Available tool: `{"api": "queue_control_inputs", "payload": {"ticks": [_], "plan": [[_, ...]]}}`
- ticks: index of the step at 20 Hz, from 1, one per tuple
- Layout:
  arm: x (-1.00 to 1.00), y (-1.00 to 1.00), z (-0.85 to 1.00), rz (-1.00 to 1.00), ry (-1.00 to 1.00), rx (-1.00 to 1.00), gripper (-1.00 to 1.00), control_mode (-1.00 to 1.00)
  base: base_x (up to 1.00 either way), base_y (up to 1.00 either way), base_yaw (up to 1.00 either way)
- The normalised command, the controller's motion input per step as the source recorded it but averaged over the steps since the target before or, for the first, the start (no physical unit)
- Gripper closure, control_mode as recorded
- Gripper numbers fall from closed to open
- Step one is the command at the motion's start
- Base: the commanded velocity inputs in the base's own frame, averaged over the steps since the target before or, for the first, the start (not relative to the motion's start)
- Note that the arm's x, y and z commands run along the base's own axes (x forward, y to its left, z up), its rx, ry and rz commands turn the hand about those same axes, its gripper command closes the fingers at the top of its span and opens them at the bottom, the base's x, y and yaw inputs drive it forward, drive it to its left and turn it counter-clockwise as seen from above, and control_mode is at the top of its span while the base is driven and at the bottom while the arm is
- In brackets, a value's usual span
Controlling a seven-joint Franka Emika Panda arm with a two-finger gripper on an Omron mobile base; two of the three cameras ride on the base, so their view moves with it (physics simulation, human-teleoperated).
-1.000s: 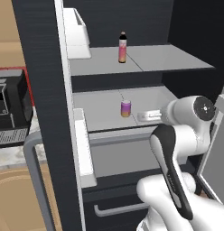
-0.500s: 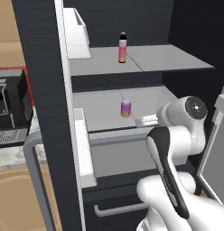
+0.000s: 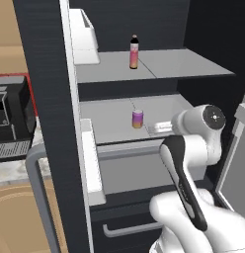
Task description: Open the fridge, grab two sodas, and place both sodas inside the bowl with ice on the dining counter.
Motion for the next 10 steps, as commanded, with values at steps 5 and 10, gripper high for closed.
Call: {"api": "queue_control_inputs", "payload": {"ticks": [5, 10], "plan": [[0.4, 0.0, 0.03, 0.0, -0.04, 0.07, -1.0, -1.0, 0.0, 0.0, 0.0], [0.45, 0.0, 0.0, 0.0, -0.01, 0.06, -1.0, -1.0, 0.0, 0.0, 0.0]]}}
